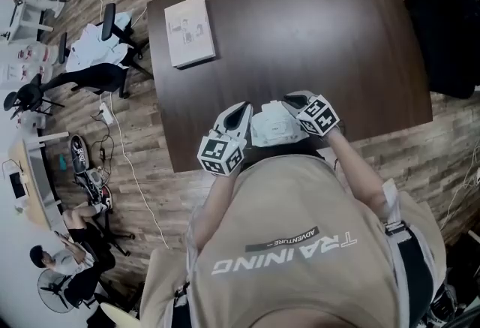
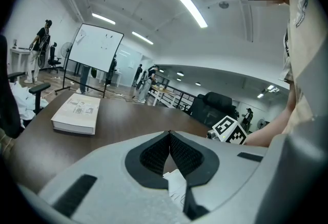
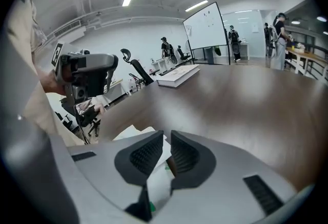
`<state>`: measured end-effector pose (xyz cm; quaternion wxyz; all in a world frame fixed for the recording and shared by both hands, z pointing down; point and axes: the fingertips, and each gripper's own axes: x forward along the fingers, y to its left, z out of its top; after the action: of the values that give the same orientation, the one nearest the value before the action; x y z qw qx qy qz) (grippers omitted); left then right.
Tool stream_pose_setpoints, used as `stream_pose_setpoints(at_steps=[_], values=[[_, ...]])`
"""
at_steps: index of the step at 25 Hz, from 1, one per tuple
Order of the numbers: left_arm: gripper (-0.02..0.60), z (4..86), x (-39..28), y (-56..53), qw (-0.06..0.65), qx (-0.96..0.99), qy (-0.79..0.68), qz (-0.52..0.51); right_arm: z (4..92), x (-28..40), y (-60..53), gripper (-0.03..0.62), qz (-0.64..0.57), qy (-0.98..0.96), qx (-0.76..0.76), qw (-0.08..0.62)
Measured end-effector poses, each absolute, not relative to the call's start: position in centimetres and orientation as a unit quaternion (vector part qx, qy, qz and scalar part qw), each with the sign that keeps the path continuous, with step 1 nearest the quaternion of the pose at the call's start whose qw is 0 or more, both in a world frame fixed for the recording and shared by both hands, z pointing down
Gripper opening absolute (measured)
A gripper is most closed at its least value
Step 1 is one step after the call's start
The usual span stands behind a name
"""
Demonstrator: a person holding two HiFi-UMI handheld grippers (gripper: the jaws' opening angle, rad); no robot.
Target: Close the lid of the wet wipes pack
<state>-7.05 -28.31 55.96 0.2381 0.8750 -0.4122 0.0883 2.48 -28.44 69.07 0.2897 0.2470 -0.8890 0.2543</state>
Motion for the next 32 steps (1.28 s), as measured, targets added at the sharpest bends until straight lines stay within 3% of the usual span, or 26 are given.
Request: stream_pose_setpoints(at_steps=[8,11,21,32], values=[[0.009,57.2,-6.7,-29.3,0.267,0.858,-0.430,0.087,71.4,2.6,-28.9,0.020,0.278,-0.885,0.204,0.313],[0.009,57.5,-6.2,-29.6,0.275,0.856,-0.430,0.081,72.0,2.5,-28.7,0.097,0.281,-0.884,0.185,0.325],[0.009,57.8,-5.8,-29.2,0.260,0.856,-0.434,0.106,72.8,1.8,-27.4,0.097,0.341,-0.876,0.109,0.323],[0.009,57.4,-7.4,-27.3,0.248,0.847,-0.460,0.098,71.4,1.5,-27.9,0.074,0.305,-0.887,0.112,0.328]])
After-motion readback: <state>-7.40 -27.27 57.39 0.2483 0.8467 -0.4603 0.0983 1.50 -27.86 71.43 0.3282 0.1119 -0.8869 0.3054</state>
